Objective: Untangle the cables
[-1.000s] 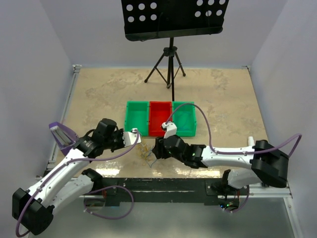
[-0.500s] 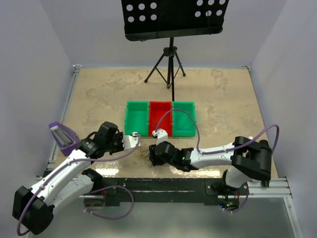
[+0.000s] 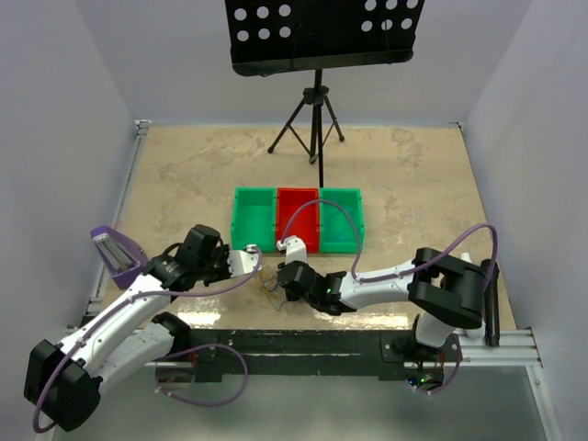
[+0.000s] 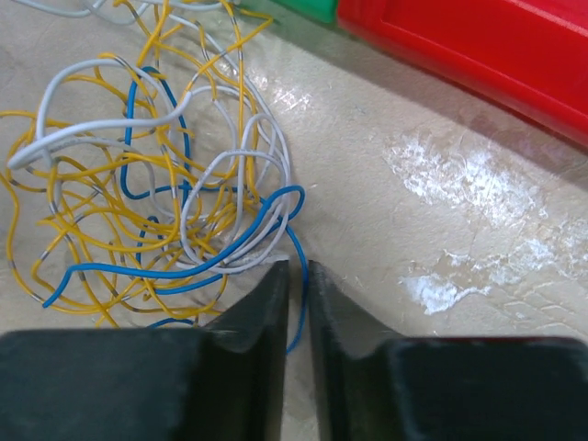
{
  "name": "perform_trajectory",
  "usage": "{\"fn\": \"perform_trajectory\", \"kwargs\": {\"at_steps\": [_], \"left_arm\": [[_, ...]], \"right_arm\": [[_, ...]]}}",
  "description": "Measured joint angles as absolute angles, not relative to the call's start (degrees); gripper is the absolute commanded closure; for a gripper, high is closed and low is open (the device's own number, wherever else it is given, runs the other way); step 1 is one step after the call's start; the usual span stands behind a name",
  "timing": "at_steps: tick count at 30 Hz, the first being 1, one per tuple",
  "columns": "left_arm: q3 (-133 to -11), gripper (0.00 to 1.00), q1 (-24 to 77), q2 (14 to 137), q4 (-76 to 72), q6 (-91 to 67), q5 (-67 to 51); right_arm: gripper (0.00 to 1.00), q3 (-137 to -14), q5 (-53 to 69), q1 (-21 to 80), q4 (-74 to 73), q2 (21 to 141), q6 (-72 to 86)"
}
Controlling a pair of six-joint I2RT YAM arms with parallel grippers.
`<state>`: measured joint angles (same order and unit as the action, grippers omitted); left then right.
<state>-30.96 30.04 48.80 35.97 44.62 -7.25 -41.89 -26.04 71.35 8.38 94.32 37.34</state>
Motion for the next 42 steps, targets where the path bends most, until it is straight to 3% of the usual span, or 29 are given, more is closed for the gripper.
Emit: {"fn": "perform_trajectory", "kwargs": {"at_steps": [2, 8, 14, 20, 30, 42], "left_arm": [[-30.96, 1.00, 30.06, 49.36, 35.90, 44.60, -7.27], [-32.40, 1.00, 30.04, 49.54, 35.40, 42.87, -6.76], [-39.57, 1.00, 30.04, 47.62, 34.83, 38.83, -6.00], [-42.39, 1.00, 30.04, 45.19, 37.85, 40.36, -7.51], [-28.45, 1.00, 30.04, 42.02, 53.28, 52.75, -1.39], [-25.06, 1.00, 30.04, 38.52, 56.66, 57.67, 4.56]], "right_arm": [[1.00, -41.85, -25.98, 71.35, 8.40, 94.45, 37.32], [1.00, -40.45, -26.81, 72.03, 6.70, 91.13, 39.86], [1.00, -40.82, -35.27, 73.10, -4.95, 71.31, 48.53], [1.00, -48.64, -49.82, 73.08, -22.41, 54.04, 61.56], [1.00, -61.17, -66.54, 73.06, -53.84, 55.53, 80.42], [1.00, -75.64, -78.72, 64.45, -57.65, 51.22, 70.74]]}}
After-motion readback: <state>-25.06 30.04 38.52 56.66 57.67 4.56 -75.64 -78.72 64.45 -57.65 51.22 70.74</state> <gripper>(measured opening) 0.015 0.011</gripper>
